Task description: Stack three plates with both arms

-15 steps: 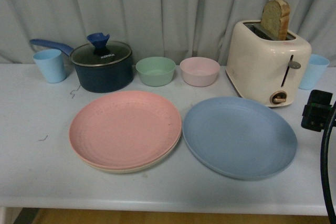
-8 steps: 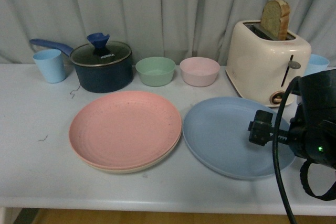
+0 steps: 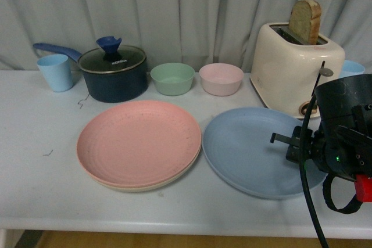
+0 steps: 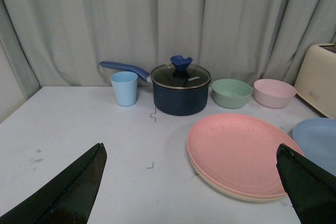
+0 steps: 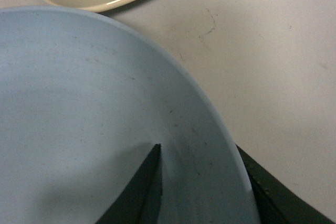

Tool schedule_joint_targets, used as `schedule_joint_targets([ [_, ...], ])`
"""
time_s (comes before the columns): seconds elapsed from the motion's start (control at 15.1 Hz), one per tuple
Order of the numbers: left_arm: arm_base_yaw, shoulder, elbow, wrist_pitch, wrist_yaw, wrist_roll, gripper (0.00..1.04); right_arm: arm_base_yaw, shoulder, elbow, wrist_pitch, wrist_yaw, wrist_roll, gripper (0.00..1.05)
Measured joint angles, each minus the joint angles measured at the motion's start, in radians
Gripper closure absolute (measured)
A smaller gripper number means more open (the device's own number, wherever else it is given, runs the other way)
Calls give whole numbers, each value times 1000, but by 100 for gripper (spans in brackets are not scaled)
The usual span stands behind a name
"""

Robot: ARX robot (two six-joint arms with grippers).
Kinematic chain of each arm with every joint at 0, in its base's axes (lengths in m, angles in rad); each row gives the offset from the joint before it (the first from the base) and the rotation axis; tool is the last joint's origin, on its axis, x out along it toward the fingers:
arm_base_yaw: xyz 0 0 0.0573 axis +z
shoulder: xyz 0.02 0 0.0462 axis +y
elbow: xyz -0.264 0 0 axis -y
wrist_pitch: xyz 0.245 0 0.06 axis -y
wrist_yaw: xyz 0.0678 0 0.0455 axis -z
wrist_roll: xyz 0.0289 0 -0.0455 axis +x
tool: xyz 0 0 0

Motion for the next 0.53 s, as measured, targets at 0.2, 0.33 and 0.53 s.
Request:
schedule_joint_targets([
  [0.2,0,0,0,0,0,0,7,-41,-24,-45,61,-78,31,96],
  [0.33,0,0,0,0,0,0,7,-66,-69,-105,117,-144,47,101],
  [0.53,0,0,0,0,0,0,7,-159,-196,-293,212,-236,48,101],
])
